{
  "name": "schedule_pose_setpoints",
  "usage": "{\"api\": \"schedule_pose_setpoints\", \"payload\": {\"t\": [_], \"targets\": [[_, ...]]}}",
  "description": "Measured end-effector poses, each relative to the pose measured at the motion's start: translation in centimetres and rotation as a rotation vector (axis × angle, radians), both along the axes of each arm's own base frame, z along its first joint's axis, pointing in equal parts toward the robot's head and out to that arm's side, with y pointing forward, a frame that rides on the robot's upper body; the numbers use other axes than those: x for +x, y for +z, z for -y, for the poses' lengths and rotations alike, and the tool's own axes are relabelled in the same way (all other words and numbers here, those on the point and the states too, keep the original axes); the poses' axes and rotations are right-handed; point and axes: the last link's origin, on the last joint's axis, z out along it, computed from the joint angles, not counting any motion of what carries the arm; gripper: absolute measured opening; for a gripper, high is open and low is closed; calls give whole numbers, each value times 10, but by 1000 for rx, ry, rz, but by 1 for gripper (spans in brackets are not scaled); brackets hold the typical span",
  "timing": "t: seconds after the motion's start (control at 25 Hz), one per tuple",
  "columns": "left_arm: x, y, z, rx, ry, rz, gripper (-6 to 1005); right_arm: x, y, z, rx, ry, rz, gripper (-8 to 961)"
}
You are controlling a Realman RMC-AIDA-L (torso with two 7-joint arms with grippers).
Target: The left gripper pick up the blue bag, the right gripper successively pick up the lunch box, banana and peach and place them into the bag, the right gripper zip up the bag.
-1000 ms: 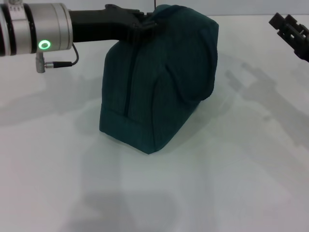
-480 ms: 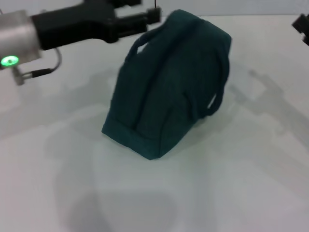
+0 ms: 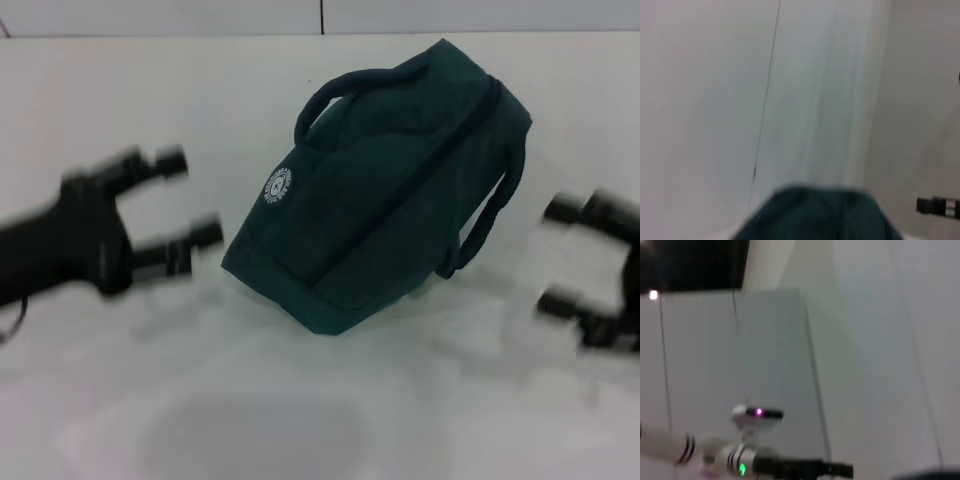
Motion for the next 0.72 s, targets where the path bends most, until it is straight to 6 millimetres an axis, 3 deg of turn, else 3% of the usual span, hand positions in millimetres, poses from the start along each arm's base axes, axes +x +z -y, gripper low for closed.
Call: {"api": "schedule_pose_setpoints", "payload": {"t": [0.36,0.56,0.72], "targets": [[-42,-37,39,-121,72,-140,889,32,-63,21,19,-112,249,858],[-51,-40,50,-14,32,-128,887,45,-67,27,50,-189,277,857],[-52,-41,51,-32,35,-122,887,48,-65,29,62,-210,273,857]]}}
